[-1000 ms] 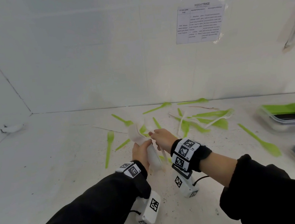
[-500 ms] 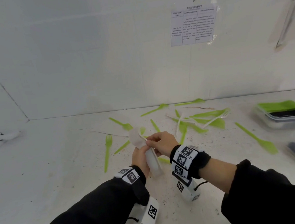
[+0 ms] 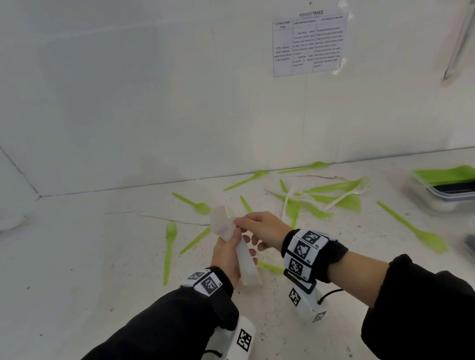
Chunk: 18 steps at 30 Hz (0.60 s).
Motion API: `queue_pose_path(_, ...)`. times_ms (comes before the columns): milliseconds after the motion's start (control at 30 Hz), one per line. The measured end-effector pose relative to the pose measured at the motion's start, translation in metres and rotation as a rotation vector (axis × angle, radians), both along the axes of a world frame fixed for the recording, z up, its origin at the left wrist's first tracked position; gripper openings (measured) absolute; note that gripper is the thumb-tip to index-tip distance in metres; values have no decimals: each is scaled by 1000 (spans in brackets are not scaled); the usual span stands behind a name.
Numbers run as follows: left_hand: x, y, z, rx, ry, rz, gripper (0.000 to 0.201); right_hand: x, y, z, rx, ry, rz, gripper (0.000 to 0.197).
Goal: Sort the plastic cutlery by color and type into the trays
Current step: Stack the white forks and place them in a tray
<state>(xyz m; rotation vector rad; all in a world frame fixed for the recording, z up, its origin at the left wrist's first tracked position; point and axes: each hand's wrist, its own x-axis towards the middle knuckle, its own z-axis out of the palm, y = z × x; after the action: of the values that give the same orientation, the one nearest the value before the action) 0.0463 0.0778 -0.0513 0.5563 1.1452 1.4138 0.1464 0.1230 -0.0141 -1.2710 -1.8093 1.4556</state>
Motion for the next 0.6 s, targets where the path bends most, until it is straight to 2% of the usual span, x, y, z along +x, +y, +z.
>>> queue_pose_path(67, 2, 1, -1, -14, 33, -24, 18, -1, 3, -2, 38, 2, -43, 16)
queue_pose_path(233, 0, 2, -1, -115, -72, -1, 27, 0, 15, 2, 191, 64, -293, 22)
queue_pose_path(333, -4, 2, -1, -112, -36, 4, 33, 6, 16, 5, 186, -13, -188, 21)
queue_pose_path(433, -3, 2, 0, -108, -45, -59, 38, 6, 10, 0, 162, -82, -75, 19)
queue_pose_path(600, 2, 1, 4, -117, -20, -102, 36, 7, 14, -5, 18, 7, -100, 24)
